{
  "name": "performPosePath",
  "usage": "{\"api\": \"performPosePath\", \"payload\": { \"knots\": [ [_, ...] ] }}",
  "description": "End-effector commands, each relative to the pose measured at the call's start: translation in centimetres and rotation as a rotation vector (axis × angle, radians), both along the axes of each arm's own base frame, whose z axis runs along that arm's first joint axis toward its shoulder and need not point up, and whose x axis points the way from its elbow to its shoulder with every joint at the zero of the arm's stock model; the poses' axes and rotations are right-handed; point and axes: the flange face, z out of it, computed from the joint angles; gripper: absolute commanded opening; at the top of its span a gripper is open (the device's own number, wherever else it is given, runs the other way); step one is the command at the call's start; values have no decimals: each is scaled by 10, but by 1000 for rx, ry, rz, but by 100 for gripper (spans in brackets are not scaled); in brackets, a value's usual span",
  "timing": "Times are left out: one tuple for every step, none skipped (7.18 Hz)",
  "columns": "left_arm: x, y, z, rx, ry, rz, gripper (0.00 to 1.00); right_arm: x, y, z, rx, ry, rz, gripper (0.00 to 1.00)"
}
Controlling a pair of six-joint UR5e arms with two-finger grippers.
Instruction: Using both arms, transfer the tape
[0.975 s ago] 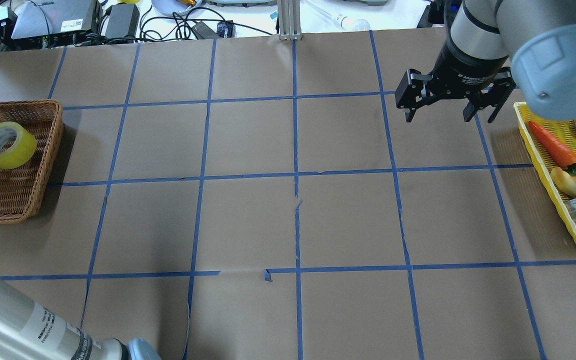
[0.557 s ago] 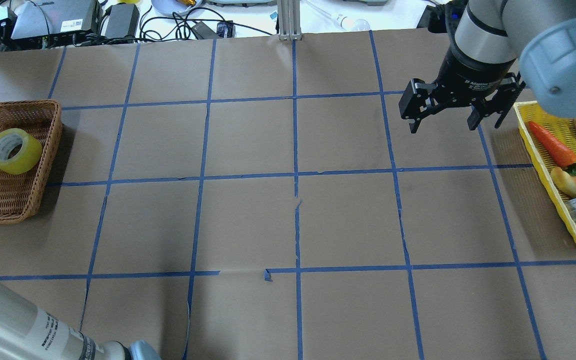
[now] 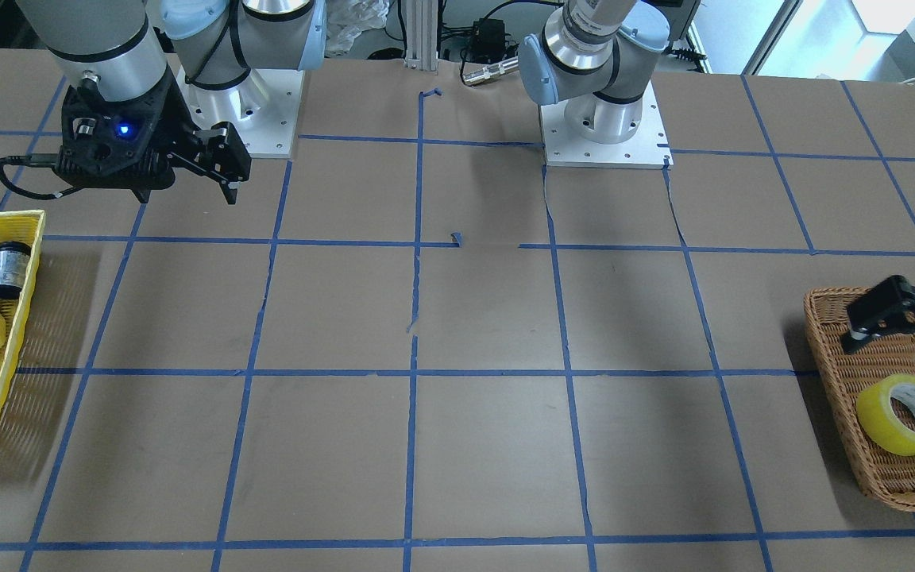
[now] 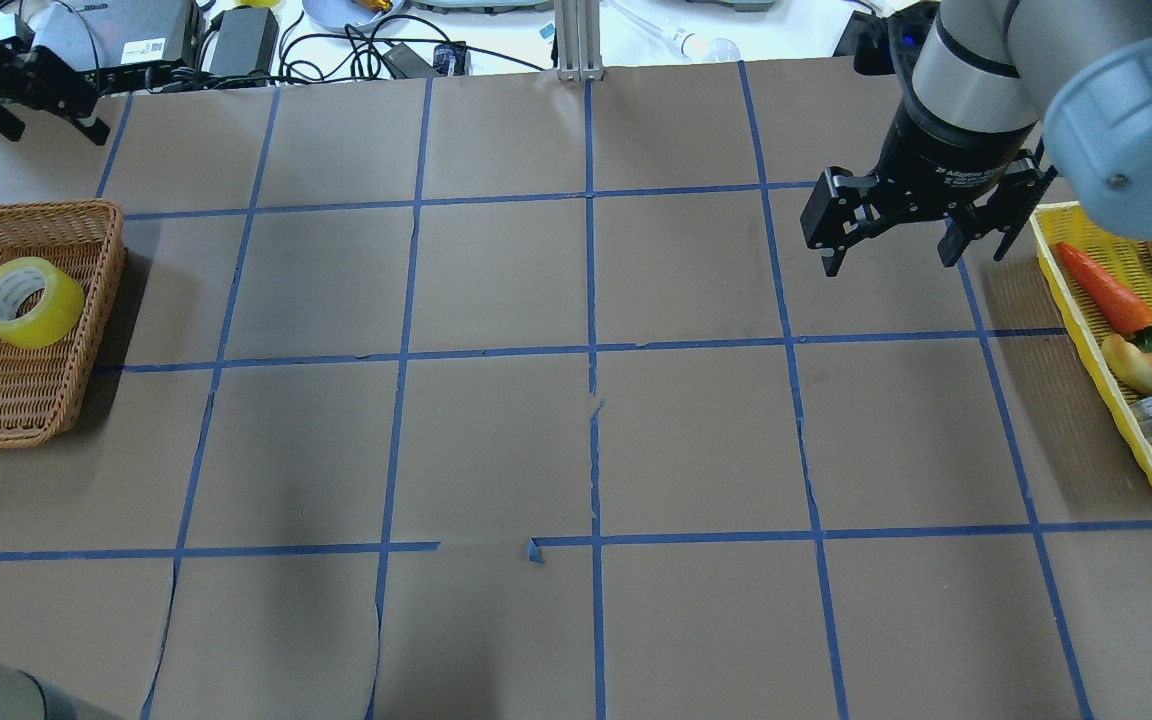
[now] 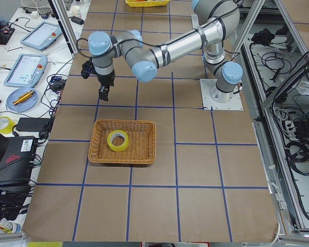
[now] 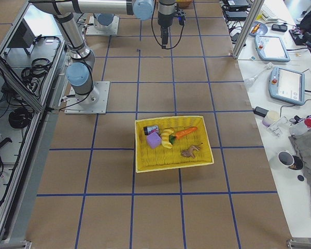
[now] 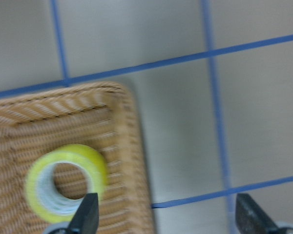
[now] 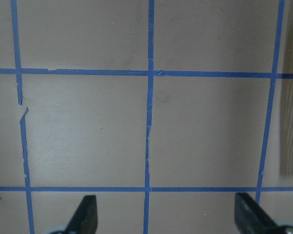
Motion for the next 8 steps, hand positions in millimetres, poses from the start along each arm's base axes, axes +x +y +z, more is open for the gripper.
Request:
{"api": "performPosePath", "payload": {
  "knots": [
    [-151,48,41,-2,-4,-6,100,0,1,-1,3,1,2,100],
    [-205,82,42,9,-11,52,100,0,1,-1,3,1,1,100],
    [-228,110,36,10,-47,98,100,0,2,-2,6,4,-5,100],
    [-231,129,35,13,-50,102,100,0,1,-2,6,10,-5,100],
    [-230,141,39,6,-46,102,100,0,1,-1,4,9,-5,100],
    [-229,148,39,7,-50,93,100,0,1,-2,6,10,-4,100],
    [-229,148,40,4,-45,94,100,0,1,-2,4,9,-5,100],
    [-224,142,44,-11,-43,102,100,0,1,-2,7,15,-5,100]
  ]
}}
